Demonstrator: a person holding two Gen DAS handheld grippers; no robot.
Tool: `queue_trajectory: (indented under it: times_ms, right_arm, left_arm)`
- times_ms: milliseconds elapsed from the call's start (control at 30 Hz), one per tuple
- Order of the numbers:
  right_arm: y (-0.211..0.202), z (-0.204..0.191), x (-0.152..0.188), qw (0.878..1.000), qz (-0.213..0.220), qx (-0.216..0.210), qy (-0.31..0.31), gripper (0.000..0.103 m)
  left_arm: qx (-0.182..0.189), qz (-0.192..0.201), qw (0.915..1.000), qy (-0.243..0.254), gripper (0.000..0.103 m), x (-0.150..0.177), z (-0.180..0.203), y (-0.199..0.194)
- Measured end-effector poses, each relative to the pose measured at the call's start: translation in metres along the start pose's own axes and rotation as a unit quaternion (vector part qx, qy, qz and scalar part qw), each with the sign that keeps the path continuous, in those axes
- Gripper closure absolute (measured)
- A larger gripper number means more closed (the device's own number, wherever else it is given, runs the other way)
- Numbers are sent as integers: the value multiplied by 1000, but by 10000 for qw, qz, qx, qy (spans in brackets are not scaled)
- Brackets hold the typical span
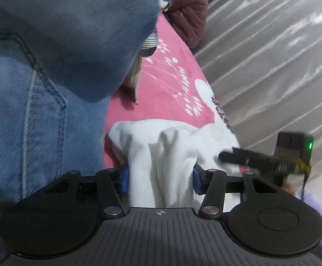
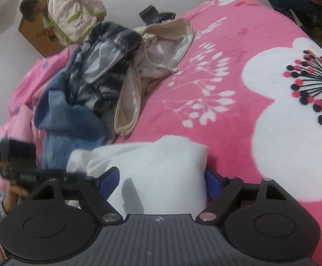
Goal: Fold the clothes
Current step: 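Grasp the sweatshirt bundle edge with the left gripper while the right gripper grasps beside it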
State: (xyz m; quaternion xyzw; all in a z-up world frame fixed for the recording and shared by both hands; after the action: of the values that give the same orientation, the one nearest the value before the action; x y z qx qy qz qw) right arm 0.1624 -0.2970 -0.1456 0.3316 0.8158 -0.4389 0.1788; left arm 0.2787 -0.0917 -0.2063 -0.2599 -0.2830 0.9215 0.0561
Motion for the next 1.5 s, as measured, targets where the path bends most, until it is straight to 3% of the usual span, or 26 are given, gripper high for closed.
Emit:
queue_trajectory:
  times_ms: [67, 100, 200, 300, 367, 433, 533, 633, 700, 733, 833, 900, 967, 1000, 1067, 1267, 1400, 1500]
  right_arm:
    - [0, -1, 1, 9999, -16, 140, -29, 33]
    - [0, 0, 1, 9998, -1, 211, 42, 44]
    - [-2, -3, -7, 9997, 7, 188, 146, 62]
    - [2, -19, -37, 9991, 33, 234, -343, 74]
    - [4, -30, -74, 9985, 313, 109, -430, 76]
    - [0, -40, -107, 9937, 621, 342, -867, 76]
    - [-10, -53, -126, 9867, 731, 434, -1387, 76]
    - [-29, -50, -114, 9848, 736, 534, -1482, 71]
    - [-38, -31, -96, 9889, 658, 677, -1146, 36]
    - [-42, -21, -87, 9907, 612, 755, -957, 31]
    - [-37, 13, -55, 9945, 246, 959, -340, 28]
    - [-23, 30, -34, 9970, -148, 719, 254, 17]
    - [-13, 38, -26, 9963, -59, 544, 661, 13]
    - [-12, 38, -28, 9961, 151, 492, 715, 27]
    - [-8, 34, -36, 9960, 289, 362, 761, 74]
    - [3, 21, -59, 9955, 563, 664, 376, 87]
    - [-3, 9, -110, 9931, 961, 676, 19, 98]
    - [-9, -12, -145, 9912, 1152, 583, -295, 98]
  left_arm:
    - [94, 49, 9998, -143, 78, -1, -2, -2]
    - [86, 91, 9999, -118, 80, -2, -1, -4]
    - [-15, 215, 9998, 19, 83, -13, 9, -6]
    - [145, 281, 9988, 371, 88, -45, 32, -2]
    - [50, 439, 9934, 1054, 88, -62, 52, 0]
    - [-53, 646, 9851, 1592, 89, -73, 70, -2]
    - [-145, 642, 9858, 1544, 90, -75, 70, -5]
    - [-232, 585, 9910, 1181, 90, -59, 50, -12]
    - [-130, 573, 9951, 790, 90, -54, 37, -16]
    - [-72, 566, 9963, 642, 90, -55, 32, -16]
    - [34, 513, 9976, 467, 90, -58, 25, -12]
    - [53, 466, 9981, 388, 89, -60, 22, -8]
    - [89, 450, 9982, 385, 89, -62, 20, -7]
    - [109, 465, 9982, 376, 90, -61, 19, -8]
    - [152, 495, 9981, 343, 90, -58, 15, -10]
    - [171, 588, 9975, 364, 91, -65, 17, -5]
    - [195, 753, 9947, 676, 92, -82, 36, -5]
    - [123, 805, 9917, 993, 92, -89, 48, -6]
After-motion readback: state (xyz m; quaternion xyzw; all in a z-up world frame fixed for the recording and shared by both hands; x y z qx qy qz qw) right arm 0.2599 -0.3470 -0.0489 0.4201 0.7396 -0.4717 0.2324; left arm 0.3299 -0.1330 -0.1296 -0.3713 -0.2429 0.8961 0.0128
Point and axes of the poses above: each gripper's, at about its wrist camera, not at the fingertips, and y roughly the way its jaws point, z to its right, x to its underside, the point moved 9 cm from there along y, roughly the way its jaws point, and after that the axes turned 1 degree about z, right-handed, at the moved point
